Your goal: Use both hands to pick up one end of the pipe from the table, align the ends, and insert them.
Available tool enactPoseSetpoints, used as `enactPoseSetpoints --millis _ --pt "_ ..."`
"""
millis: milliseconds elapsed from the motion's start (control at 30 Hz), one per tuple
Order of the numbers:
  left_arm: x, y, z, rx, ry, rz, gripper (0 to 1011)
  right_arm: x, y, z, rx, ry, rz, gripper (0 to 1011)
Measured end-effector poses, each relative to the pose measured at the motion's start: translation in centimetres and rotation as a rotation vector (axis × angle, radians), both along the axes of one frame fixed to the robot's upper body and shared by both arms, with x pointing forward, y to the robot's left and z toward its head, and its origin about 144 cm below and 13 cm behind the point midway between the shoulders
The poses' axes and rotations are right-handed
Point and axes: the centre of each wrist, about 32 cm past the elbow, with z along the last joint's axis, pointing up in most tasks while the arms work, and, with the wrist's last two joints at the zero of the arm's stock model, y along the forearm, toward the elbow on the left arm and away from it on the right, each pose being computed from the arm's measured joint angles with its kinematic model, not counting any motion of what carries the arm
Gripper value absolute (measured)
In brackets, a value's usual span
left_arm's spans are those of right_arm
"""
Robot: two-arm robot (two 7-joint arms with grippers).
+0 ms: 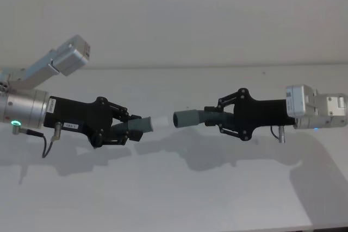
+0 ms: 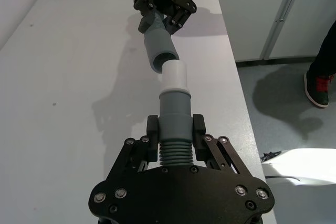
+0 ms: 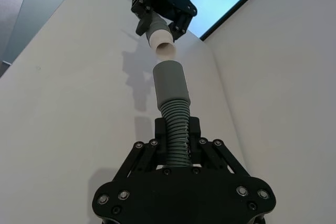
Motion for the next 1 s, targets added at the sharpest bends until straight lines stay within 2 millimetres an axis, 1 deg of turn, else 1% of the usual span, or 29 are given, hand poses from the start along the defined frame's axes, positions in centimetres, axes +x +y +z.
enactPoseSetpoints --millis 1000 --pt "0.00 0.00 0.00 0.000 0.000 0.000 344 0.20 0.99 0.14 0.019 0.014 0.030 215"
